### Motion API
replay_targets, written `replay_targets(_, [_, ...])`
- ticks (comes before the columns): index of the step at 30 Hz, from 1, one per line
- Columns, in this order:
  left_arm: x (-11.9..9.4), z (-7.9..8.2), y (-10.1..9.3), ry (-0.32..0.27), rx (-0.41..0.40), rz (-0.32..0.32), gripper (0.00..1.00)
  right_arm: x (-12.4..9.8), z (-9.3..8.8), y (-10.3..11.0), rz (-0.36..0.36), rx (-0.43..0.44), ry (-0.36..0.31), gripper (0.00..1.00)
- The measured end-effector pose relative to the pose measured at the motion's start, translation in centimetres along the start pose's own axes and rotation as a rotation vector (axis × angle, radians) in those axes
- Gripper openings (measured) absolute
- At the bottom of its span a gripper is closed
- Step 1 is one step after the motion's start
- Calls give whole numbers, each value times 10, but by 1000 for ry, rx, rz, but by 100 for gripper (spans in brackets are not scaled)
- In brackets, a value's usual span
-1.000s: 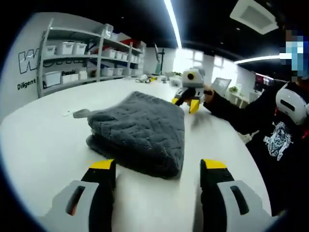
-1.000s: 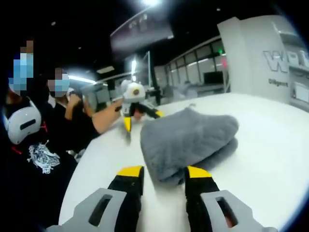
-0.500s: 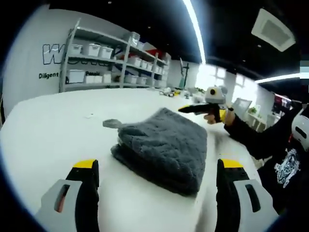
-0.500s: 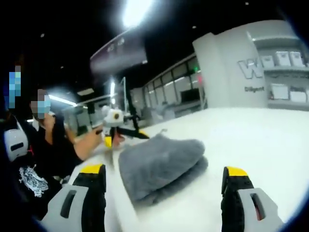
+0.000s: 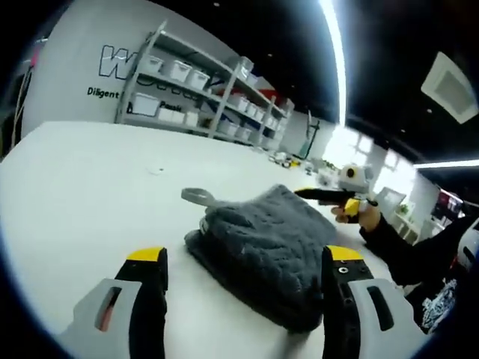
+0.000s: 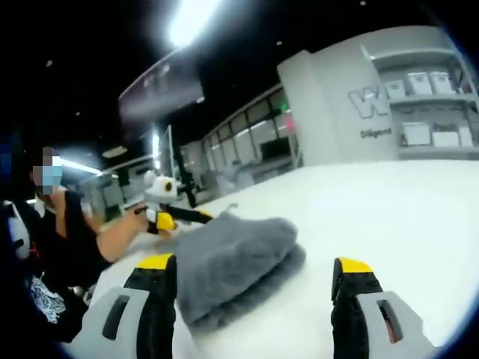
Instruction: Open the folded towel by lifting each exposed corner and separating the folded layers until the towel lies flat within the target outline without major curled edges
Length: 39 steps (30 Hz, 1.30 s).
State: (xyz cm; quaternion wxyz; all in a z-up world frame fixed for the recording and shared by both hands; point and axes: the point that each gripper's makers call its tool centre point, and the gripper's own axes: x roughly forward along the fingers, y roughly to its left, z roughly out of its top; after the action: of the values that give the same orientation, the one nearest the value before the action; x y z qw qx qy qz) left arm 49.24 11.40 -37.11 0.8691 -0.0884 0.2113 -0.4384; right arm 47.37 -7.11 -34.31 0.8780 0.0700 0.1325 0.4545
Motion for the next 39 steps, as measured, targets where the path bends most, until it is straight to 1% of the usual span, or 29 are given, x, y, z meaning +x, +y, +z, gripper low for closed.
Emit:
replay_targets(1, [2, 1, 0, 0, 3, 4, 81, 1, 0, 0, 0, 0, -2, 80])
replay_targets(2, [4, 4, 0, -15, -3, 6, 80, 4, 0, -1, 5, 7, -5, 78])
replay_targets(3, [6, 8, -2, -38, -23, -6, 79, 8, -3, -2, 8, 23, 2, 76])
replay_targets(4, [7, 10, -4, -48, -46, -23, 77, 11, -7, -4, 7, 36, 15, 75])
replay_targets(5, [8, 12, -2, -57, -65, -24, 74, 17, -10, -7, 0, 40, 27, 74])
replay_targets(8, [12, 14, 9, -74, -79, 19, 64, 28, -13, -13, -22, 59, 35, 70])
replay_targets(10, [14, 13, 11, -71, -81, 26, 58, 32, -10, -15, -21, 93, 15, 67])
replay_targets(13, [18, 14, 9, -74, -93, 15, 59, 35, -5, -16, -15, 122, -1, 65])
replay_targets(19, [22, 12, 5, -62, -77, 12, 57, 37, 4, -17, -7, 163, -36, 61])
replay_targets(26, [24, 14, 6, -64, -89, 8, 51, 46, 5, -16, 6, 166, -22, 60])
replay_targets(30, [28, 13, 3, -59, -85, -2, 44, 54, -2, -18, 12, 173, 11, 57])
replay_targets(32, [32, 12, 4, -58, -59, 9, 35, 59, -2, -17, 17, 175, 13, 51])
replay_targets(33, [33, 12, 5, -58, -47, 17, 31, 61, -2, -16, 16, 168, 10, 46])
replay_targets(34, [35, 10, 7, -54, -40, 31, 28, 64, -3, -16, 10, 156, 13, 39])
replay_targets(37, [37, 11, 11, -63, -52, 45, 22, 67, -6, -19, -7, 154, 16, 31])
replay_targets(39, [37, 12, 11, -69, -56, 45, 19, 64, -3, -21, -13, 147, 5, 23])
